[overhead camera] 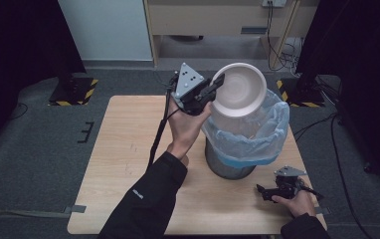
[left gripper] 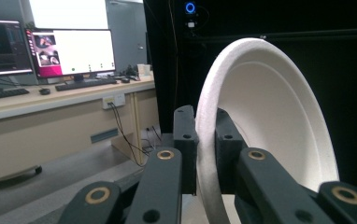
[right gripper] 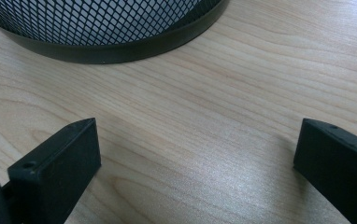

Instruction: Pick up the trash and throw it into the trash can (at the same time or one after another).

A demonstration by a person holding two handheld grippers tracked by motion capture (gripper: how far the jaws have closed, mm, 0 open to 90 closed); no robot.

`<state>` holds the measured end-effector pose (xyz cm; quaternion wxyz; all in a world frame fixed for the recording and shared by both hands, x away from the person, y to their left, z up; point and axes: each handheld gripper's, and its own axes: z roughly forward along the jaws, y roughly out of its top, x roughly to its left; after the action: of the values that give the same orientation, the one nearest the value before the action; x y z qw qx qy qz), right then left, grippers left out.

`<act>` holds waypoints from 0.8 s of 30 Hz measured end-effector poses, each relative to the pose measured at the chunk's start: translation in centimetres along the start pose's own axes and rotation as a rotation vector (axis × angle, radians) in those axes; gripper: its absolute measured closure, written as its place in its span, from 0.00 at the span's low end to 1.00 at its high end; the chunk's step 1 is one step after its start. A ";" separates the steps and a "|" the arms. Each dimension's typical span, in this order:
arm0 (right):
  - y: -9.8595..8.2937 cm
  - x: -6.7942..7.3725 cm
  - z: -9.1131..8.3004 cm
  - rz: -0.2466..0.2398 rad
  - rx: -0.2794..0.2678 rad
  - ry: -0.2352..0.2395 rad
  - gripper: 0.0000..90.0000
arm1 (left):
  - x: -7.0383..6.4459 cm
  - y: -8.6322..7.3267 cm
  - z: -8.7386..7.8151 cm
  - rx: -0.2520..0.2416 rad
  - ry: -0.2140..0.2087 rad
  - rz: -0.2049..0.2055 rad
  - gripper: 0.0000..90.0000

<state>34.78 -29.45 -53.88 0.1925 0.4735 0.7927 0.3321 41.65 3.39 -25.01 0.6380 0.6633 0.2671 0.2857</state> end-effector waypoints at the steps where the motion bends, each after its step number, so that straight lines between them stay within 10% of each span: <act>1: 0.0 0.0 0.0 0.000 0.000 0.000 0.01 | 0.0 0.0 0.0 0.000 0.000 0.000 0.92; 11: 0.0 0.0 0.0 0.003 0.000 0.001 0.01 | -0.6 -1.6 2.8 0.080 -0.052 0.001 0.74; 24: 0.0 0.0 0.0 0.006 0.003 0.002 0.01 | 2.2 -1.9 -5.0 0.046 -0.005 0.013 0.60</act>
<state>34.74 -29.41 -53.88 0.1899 0.4759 0.7920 0.3318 39.59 8.55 -26.73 0.6214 0.6802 0.2679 0.2819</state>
